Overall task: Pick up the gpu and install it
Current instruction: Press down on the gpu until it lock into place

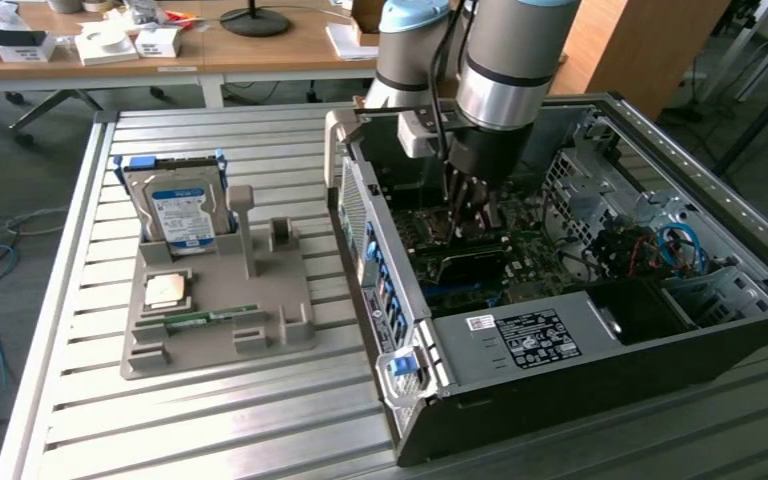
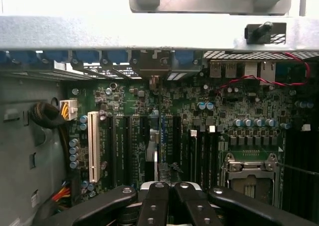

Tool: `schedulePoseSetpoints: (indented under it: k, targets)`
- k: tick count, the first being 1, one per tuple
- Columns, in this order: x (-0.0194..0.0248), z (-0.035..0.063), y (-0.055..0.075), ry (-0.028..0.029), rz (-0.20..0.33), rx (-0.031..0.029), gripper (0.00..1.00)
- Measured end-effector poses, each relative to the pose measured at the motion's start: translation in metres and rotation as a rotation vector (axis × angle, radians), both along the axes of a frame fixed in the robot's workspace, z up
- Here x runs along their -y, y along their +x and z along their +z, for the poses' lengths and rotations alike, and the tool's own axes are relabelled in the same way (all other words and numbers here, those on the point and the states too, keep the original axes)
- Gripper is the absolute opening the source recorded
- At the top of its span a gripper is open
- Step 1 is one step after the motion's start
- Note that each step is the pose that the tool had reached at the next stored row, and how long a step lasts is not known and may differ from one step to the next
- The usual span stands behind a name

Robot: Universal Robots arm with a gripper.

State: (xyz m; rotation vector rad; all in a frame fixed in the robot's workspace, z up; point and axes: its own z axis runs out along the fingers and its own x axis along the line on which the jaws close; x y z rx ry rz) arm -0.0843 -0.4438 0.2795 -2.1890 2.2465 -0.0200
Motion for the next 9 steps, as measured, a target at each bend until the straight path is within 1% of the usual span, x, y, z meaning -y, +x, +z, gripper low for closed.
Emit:
schedulePoseSetpoints:
  k: [9]
  targets:
    - [0.0,-0.0064,0.0,-0.0006,0.0,0.0001,0.11]
